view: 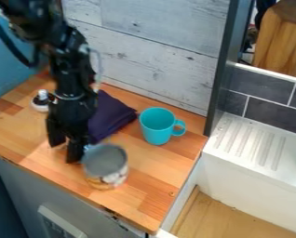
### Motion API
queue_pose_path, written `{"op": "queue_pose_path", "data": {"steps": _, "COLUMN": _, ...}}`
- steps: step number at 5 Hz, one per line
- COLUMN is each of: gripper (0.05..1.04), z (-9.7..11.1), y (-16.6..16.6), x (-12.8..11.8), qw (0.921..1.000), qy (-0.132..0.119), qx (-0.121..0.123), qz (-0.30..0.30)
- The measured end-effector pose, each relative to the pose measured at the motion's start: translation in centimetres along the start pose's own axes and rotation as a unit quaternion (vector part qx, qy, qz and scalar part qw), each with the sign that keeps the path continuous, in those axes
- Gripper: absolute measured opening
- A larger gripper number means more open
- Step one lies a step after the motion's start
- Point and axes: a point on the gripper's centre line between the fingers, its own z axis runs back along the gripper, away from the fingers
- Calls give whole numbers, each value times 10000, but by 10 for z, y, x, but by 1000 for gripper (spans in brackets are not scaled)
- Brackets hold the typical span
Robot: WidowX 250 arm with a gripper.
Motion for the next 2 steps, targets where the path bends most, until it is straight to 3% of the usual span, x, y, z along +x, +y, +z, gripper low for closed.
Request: {"op": "queue_pose_path", "data": {"steps": 2, "gripper": 1001, "z": 4, "y": -56, "x": 11, "qw": 9987, "qy": -66, "qx": -421, "qz": -294}}
